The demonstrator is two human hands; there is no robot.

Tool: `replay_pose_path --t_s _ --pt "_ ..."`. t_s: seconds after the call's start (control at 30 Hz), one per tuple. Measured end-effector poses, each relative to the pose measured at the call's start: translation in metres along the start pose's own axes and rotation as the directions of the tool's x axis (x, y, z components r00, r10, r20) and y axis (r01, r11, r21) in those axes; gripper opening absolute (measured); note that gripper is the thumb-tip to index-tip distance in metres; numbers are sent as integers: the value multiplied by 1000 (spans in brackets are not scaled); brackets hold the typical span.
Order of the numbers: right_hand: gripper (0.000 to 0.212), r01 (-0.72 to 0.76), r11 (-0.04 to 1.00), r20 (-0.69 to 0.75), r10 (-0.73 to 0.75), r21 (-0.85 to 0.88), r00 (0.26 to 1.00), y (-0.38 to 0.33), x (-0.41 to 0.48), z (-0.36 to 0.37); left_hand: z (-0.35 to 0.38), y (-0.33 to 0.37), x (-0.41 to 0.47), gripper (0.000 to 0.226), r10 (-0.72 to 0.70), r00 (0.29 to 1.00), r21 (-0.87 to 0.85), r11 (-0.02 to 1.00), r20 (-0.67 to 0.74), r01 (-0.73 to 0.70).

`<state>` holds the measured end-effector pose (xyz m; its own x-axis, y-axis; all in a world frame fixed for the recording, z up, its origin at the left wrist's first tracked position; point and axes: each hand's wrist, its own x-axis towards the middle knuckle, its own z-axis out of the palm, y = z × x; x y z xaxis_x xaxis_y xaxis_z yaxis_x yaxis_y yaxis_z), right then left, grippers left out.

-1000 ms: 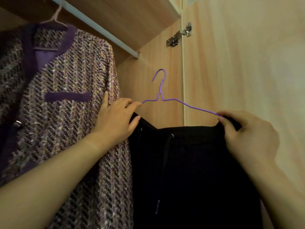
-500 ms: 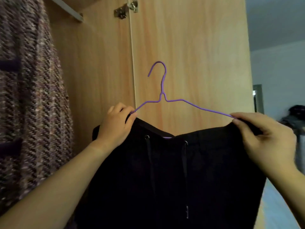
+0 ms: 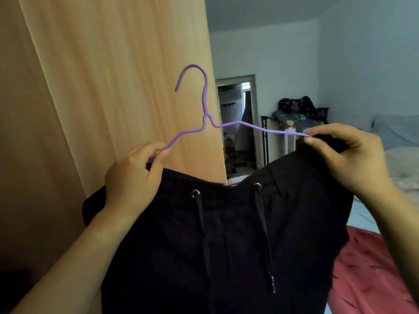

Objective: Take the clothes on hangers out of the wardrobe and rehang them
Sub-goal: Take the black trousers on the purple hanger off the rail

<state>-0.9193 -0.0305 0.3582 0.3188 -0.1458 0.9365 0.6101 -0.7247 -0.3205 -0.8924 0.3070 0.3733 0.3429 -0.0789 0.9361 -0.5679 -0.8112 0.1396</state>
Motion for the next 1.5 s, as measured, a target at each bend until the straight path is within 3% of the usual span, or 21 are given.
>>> replay_pose_path --t_s 0.17,0.23,0.3,0.5,0.83,1.0,1.23,1.4,1.5 --pt "27 -201 975 112 211 -96 971 73 -47 -64 78 64 -19 25 48 989 -57 998 140 -40" --pt "36 -274 956 104 284 -102 953 105 -64 -94 112 95 -27 23 77 983 -121 991 167 -57" --pt "29 -324 941 66 331 -96 941 133 -74 -127 146 129 -31 20 100 977 -175 982 187 -67" --pt "27 -364 918 -58 360 -157 931 215 -82 -221 250 227 -43 19 127 961 -300 953 245 -49" --pt "3 -390 823 2 429 -412 903 345 -99 -330 401 351 -87 22 65 905 -402 907 420 122" --pt "5 -331 812 43 399 -480 916 408 -85 -343 466 378 -84 17 55 891 -419 894 450 157" --pt "35 -331 807 88 423 -488 902 537 -77 -332 584 381 -81 15 -32 883 -373 899 468 230" --pt "25 -375 781 62 464 -499 884 629 -60 -303 679 373 -75 15 -90 820 -350 874 565 337" --pt "24 -416 784 61 495 -462 867 681 -52 -275 725 361 -77 12 -141 740 -321 836 658 445"
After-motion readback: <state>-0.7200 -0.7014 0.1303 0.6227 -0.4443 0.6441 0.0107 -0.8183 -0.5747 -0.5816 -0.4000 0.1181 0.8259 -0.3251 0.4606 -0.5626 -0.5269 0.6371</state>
